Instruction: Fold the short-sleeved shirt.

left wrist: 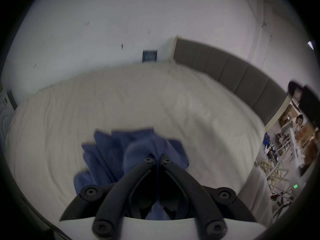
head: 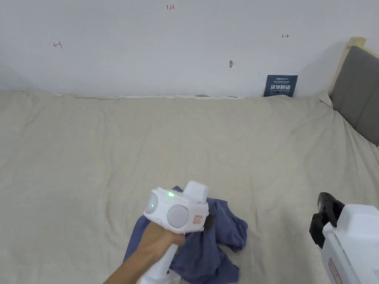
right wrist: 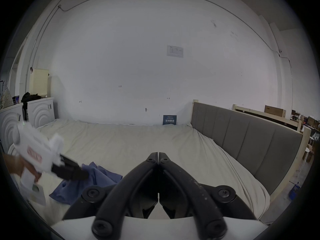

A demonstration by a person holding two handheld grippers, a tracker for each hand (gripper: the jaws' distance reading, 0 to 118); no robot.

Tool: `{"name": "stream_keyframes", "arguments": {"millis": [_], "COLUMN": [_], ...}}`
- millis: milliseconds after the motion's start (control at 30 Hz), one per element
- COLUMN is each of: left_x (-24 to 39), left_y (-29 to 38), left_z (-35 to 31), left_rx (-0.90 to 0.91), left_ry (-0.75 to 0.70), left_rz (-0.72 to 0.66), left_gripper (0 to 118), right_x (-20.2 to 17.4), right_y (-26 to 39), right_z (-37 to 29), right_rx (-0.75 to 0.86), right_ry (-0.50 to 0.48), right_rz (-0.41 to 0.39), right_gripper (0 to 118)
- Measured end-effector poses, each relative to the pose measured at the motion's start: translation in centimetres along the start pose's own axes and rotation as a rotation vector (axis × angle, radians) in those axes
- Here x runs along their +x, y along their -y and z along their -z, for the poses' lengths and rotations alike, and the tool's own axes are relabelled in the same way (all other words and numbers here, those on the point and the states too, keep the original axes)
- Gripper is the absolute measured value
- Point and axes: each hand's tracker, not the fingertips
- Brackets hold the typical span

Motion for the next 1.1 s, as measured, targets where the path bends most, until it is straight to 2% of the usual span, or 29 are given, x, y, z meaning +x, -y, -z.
{"name": "stream_keyframes", "arguments": {"millis": [167, 233, 300, 333, 433, 467, 667, 867, 933, 1000, 1100], "left_x": [-0.9, -1.1, -1.0, -0.9, -0.3, -0.2, -0.4, -2.1, -2.9, -3.7, -5.1], "left_y": [4.1, 5.1, 5.0, 4.6, 3.5, 3.1, 0.7, 1.2, 1.9, 2.9, 4.3], "left_z": [4.5, 5.1, 4.4, 3.8, 0.9, -0.4, -10.2, -18.3, -20.0, -21.0, -21.5], "left_rx": [-0.140, -0.130, -0.086, -0.068, -0.016, 0.049, 0.383, 0.672, 0.737, 0.775, 0.784], "left_ry": [-0.072, -0.082, -0.083, -0.081, -0.075, -0.090, -0.159, -0.354, -0.436, -0.513, -0.582], "left_rz": [-0.020, -0.038, -0.069, -0.075, -0.099, -0.095, -0.095, -0.096, -0.095, -0.084, -0.085], "left_gripper": [6, 22, 30, 46, 114, 118, 116, 113, 105, 104, 80], "right_x": [-0.8, -1.1, -1.5, -1.6, -2.0, -2.1, -2.9, -3.7, -4.0, -4.3, -4.6], "right_y": [0.8, 1.0, 1.1, 1.1, 0.8, 0.7, -1.0, -3.3, -4.1, -4.7, -5.5], "right_z": [0.5, 0.7, 0.7, 0.7, 0.4, 0.4, -0.4, -1.4, -1.6, -1.8, -1.9], "right_rx": [-0.027, -0.035, -0.043, -0.045, -0.039, -0.035, 0.010, 0.078, 0.098, 0.118, 0.139], "right_ry": [-0.015, -0.024, -0.030, -0.033, -0.040, -0.043, -0.056, -0.073, -0.074, -0.078, -0.081], "right_rz": [0.012, 0.013, 0.009, 0.008, 0.007, 0.007, 0.018, 0.017, 0.012, 0.010, 0.004], "right_gripper": [1, 1, 1, 2, 2, 2, 2, 2, 2, 2, 2]}}
